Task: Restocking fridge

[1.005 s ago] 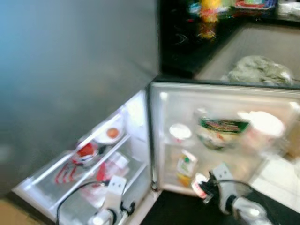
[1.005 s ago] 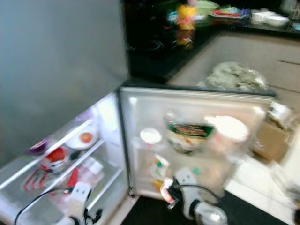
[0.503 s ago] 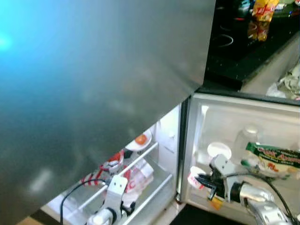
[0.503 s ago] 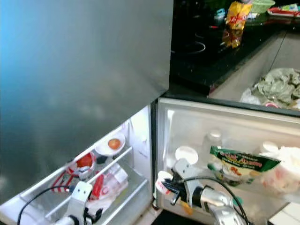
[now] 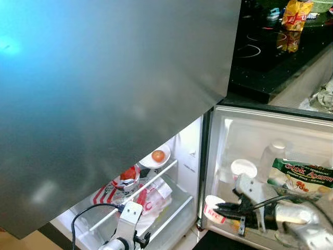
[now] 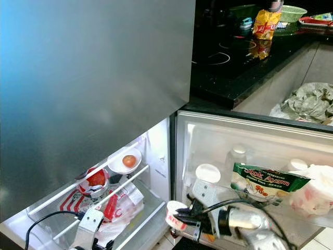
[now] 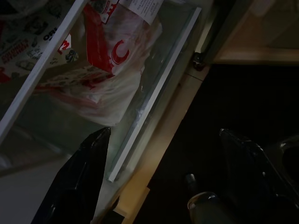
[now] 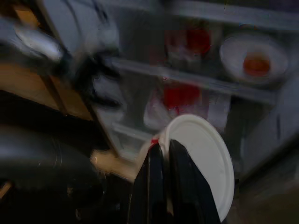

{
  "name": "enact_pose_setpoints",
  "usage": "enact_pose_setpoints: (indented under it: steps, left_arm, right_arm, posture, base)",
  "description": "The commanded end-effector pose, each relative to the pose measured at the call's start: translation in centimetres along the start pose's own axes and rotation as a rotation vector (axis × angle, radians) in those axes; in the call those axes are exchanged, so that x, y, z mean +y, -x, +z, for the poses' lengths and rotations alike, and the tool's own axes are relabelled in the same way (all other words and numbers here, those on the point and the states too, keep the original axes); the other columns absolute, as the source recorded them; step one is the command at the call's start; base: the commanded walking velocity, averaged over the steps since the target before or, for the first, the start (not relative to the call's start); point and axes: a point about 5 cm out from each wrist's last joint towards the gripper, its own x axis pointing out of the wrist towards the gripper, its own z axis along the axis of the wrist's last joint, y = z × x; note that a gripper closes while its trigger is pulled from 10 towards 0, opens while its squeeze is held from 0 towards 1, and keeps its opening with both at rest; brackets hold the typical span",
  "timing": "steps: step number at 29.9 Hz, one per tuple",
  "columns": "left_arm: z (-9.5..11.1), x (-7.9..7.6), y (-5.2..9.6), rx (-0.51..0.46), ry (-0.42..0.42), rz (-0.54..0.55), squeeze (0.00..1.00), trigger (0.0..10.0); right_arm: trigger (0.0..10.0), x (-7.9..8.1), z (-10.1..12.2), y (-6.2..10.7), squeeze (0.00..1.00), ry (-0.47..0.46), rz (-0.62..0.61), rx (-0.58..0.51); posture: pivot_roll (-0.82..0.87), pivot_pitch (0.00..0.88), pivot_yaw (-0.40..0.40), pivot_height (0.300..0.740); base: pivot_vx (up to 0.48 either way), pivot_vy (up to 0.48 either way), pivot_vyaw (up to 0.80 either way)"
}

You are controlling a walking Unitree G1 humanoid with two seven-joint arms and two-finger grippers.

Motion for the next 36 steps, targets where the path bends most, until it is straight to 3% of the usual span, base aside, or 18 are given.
enact_pose_setpoints:
  steps: [1,3,8,14,26,29,32,36]
  left_arm:
    - [-0.9,0.3,0.3,0.027,0.052,0.021,0.0,10.0]
    - [-0.8,0.4,0.3,0.037,0.041,0.021,0.0,10.0]
    - [-1.1,0.3,0.3,0.069,0.017,0.031,0.0,10.0]
    - [-1.2,0.1,0.2,0.068,0.031,0.02,0.0,10.0]
    - [-1.7,-0.7,0.2,0.073,0.045,0.011,0.0,10.0]
    - [-1.8,-0.9,0.2,0.075,0.044,0.003,0.0,10.0]
    - [-1.8,-1.0,0.2,0.074,0.042,-0.001,0.0,10.0]
    - [-1.3,-0.8,0.1,0.066,0.032,-0.006,0.0,10.0]
  right_arm:
    - [10.0,0.1,1.3,0.4,0.0,0.009,0.017,-0.039]
    - [10.0,-0.4,4.0,1.4,0.0,0.065,0.01,-0.107]
    - [10.0,-1.2,6.0,1.9,0.0,0.125,-0.04,-0.153]
    - [10.0,-0.2,8.1,2.3,0.0,0.109,0.026,-0.228]
    - [10.0,0.4,7.8,2.3,0.0,0.144,0.05,-0.116]
    - [10.0,0.1,6.4,3.1,0.0,0.163,-0.009,-0.029]
    - [10.0,-0.2,5.8,3.4,0.0,0.156,-0.035,-0.006]
    - [10.0,-1.6,4.9,3.8,0.0,0.171,-0.157,0.033]
  posture:
    - [-0.19,0.039,0.069,0.74]
    - [-0.2,0.045,0.074,0.74]
    - [-0.2,0.051,0.077,0.74]
    - [-0.21,0.065,0.074,0.74]
    - [-0.23,0.079,0.063,0.74]
    - [-0.23,0.083,0.067,0.74]
    - [-0.23,0.09,0.071,0.74]
    - [-0.23,0.096,0.071,0.74]
  base:
    - [0.0,0.0,0.0]
    - [0.0,-0.48,0.0]
    - [0.0,-0.288,0.0]
    - [0.0,0.0,0.0]
    - [0.0,0.0,0.0]
    - [0.0,0.0,0.0]
    - [0.0,0.0,0.0]
    - [0.0,0.0,0.0]
